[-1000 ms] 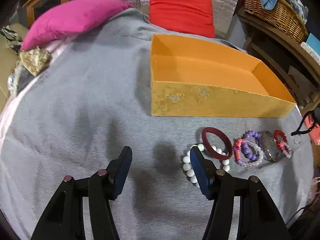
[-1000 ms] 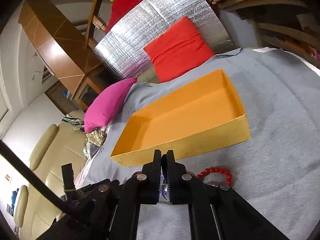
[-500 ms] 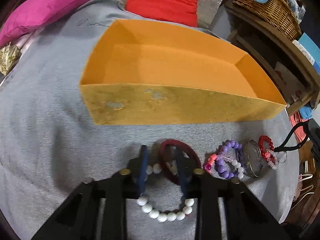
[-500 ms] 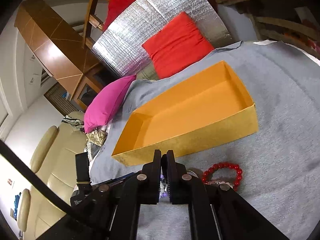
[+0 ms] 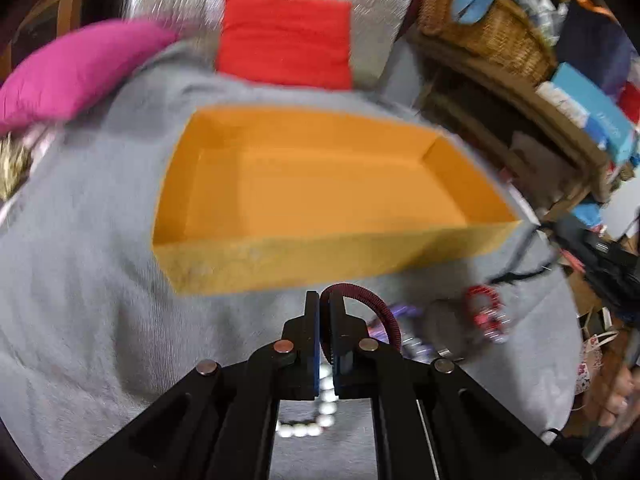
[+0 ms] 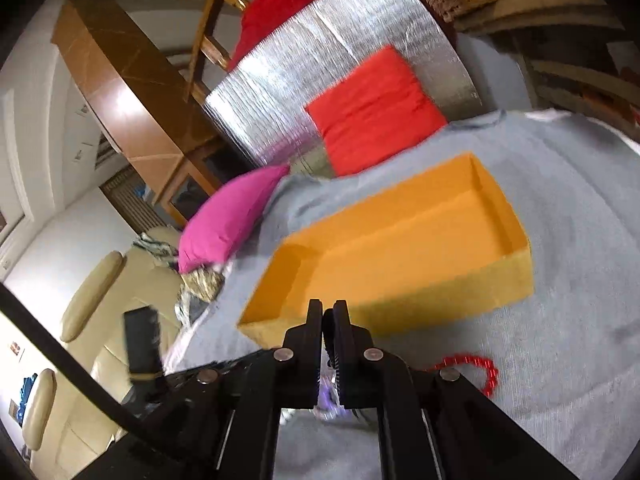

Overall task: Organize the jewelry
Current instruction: 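Carry both items into the orange box and open both grippers to release them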

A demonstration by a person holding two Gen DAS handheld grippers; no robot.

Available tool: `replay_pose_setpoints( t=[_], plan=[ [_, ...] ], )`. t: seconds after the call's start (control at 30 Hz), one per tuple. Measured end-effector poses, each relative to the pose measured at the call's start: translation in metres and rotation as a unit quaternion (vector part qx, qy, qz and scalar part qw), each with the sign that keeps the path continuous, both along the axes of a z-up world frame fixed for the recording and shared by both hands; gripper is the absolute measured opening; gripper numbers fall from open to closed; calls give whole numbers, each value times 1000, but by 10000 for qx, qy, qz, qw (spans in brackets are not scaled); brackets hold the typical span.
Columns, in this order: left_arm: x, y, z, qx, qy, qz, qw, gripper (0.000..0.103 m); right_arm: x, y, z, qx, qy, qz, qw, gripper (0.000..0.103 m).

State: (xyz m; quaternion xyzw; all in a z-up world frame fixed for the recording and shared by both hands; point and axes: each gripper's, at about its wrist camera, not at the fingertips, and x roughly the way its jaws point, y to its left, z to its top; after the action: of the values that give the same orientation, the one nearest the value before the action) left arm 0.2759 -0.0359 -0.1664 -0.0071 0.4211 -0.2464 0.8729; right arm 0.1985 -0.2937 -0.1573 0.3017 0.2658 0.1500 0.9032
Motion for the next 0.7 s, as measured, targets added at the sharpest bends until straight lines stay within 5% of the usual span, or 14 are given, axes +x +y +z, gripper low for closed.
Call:
replay_pose_setpoints(
  t=[0.13,0.27,0.7],
  plan=[
    [-2,-4,40,-287,-553,61,9980,5,8,-3,11,113,-332,-266,9990,6],
    [16,-4,58,-125,-957,591,9936,5,28,-4,12,248,-367,-447,9980,6],
    [63,-19,11,354,-526,839,9945,5,107,8,-25,-65,346,-523,9980,10]
  ],
)
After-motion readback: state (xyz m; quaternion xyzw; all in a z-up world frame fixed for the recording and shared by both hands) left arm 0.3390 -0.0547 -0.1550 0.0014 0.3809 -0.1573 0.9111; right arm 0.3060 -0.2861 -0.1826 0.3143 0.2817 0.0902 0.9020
